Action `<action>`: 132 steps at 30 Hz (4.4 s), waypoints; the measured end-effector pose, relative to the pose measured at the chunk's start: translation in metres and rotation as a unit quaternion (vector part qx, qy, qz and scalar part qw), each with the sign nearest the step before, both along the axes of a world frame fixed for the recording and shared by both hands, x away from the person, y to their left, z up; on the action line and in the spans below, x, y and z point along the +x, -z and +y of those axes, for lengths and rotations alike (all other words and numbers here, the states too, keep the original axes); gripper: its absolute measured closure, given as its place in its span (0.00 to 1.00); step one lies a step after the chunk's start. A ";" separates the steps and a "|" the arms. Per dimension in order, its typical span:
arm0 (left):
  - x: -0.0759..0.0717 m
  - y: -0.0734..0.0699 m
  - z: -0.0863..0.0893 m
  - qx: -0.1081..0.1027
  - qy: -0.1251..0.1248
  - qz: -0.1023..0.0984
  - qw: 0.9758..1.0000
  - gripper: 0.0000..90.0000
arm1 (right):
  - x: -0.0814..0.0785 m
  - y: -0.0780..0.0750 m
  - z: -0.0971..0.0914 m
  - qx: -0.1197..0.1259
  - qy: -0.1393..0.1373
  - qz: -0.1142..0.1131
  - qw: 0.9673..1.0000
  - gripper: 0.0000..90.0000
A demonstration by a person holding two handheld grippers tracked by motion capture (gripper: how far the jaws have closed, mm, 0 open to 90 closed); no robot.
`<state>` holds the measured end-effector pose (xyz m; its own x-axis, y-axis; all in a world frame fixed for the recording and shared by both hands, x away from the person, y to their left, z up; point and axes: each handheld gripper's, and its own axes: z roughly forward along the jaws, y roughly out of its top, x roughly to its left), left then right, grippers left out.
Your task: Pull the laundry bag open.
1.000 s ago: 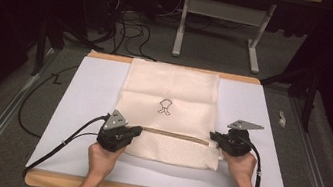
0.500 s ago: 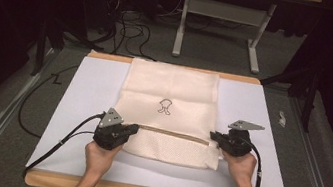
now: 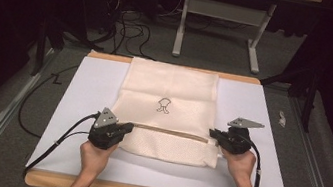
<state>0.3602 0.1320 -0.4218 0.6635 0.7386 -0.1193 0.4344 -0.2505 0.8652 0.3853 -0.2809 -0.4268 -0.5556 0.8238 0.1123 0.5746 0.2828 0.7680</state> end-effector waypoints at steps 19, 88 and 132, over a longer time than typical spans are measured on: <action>-0.006 -0.001 0.019 -0.019 -0.023 -0.006 1.000 0.97 | -0.002 -0.003 -0.001 -0.003 0.002 -0.002 1.000 0.98; 0.004 -0.011 0.062 -0.004 -0.071 0.014 0.997 0.97 | 0.001 0.008 -0.016 0.001 0.024 -0.003 1.000 0.98; 0.001 -0.007 0.056 0.016 -0.064 0.015 0.998 0.97 | 0.001 -0.008 -0.031 0.017 0.047 -0.005 0.999 0.98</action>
